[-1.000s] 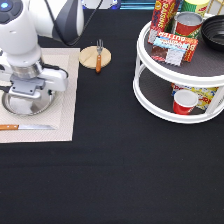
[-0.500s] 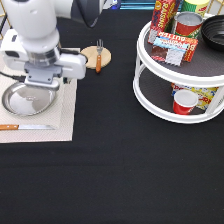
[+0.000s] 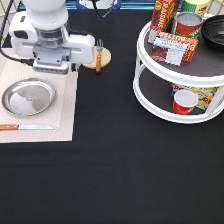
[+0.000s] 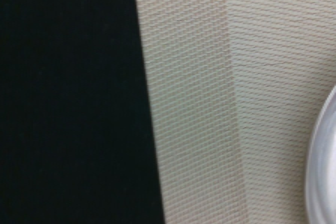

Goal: Arrange plate and fork

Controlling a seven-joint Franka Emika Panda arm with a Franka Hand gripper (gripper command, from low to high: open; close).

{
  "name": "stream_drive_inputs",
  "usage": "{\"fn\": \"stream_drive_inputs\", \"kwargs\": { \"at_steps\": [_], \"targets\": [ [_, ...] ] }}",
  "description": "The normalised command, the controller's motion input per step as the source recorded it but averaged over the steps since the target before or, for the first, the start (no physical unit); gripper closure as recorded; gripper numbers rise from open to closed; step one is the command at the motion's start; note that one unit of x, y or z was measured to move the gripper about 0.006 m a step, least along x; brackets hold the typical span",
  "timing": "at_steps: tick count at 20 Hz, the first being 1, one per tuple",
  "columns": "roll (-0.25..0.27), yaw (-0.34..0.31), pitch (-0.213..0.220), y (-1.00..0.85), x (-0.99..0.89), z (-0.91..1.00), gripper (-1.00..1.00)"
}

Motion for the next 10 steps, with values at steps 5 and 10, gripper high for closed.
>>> {"fn": "stream_drive_inputs", "kwargs": {
  "at_steps": [5, 10],
  "targets": [
    [0.047, 0.000, -0.147, 0.56, -1.00, 0.01, -1.00],
    [0.042, 0.000, -0.089, 0.60, -1.00, 0.02, -1.00]
  ]
}}
